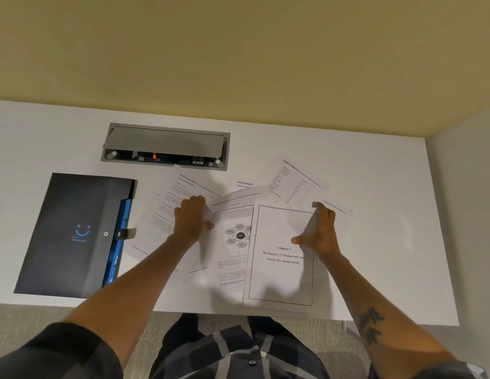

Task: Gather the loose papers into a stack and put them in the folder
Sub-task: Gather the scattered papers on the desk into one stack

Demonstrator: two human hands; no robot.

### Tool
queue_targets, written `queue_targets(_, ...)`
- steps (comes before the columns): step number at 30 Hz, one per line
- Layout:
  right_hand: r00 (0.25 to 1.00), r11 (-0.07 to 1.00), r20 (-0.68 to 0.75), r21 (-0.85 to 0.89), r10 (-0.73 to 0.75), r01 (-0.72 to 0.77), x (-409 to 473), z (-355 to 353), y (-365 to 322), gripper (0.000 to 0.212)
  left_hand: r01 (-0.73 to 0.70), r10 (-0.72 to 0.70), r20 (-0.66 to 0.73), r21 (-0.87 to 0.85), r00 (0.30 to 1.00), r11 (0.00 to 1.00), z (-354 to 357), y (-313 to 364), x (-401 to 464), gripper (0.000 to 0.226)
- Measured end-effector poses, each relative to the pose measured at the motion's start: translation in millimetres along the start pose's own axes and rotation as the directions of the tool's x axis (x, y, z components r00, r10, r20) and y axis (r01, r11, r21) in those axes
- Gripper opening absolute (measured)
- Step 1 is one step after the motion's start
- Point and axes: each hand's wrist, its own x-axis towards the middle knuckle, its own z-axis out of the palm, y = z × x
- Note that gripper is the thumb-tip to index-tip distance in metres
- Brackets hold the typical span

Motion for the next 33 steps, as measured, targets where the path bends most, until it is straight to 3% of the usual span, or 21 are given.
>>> queue_targets(2, 0.997, 0.995, -0.076, 0.095, 0.009, -0.002, -6, 6, 6, 0.132, 0.054, -0.062, -0.033, -0.213, 0.998, 0.976, 2, -2, -6, 0.034)
queue_targets(4, 0.987, 0.973, -0.133, 0.223, 0.087, -0.056, -15, 10, 13, 0.12, 0.097, -0.109, -0.009, -0.397, 0.994, 0.913, 3, -3, -13, 0.026)
queue_targets(7, 0.982, 0.943, -0.14, 0.323, 0.13, -0.079, -28, 14, 19, 0.059, 0.106, -0.107, 0.03, -0.547, 0.994, 0.83, 4, -4, -24, 0.015)
queue_targets(12, 0.995, 0.848, -0.042, 0.528, 0.088, -0.052, -44, 21, 8, 0.026, 0.072, -0.059, 0.043, -0.652, 0.997, 0.755, 10, -7, -45, 0.024)
queue_targets(18, 0.997, 0.756, 0.069, 0.651, 0.028, -0.066, -48, 39, -28, 0.04, 0.075, -0.04, 0.069, -0.642, 0.997, 0.763, 15, -8, -62, 0.036)
queue_targets(22, 0.995, 0.78, 0.097, 0.623, 0.001, -0.061, -51, 54, -47, 0.045, 0.11, -0.078, 0.077, -0.696, 0.994, 0.71, 15, -13, -68, 0.028)
queue_targets(29, 0.995, 0.814, 0.099, 0.577, 0.005, -0.061, -53, 77, -63, 0.039, 0.168, -0.14, 0.109, -0.827, 0.984, 0.537, 16, -21, -77, 0.029)
queue_targets(33, 0.995, 0.857, 0.081, 0.508, 0.051, -0.085, -52, 86, -64, 0.019, 0.178, -0.159, 0.115, -0.863, 0.981, 0.473, 14, -18, -83, 0.027)
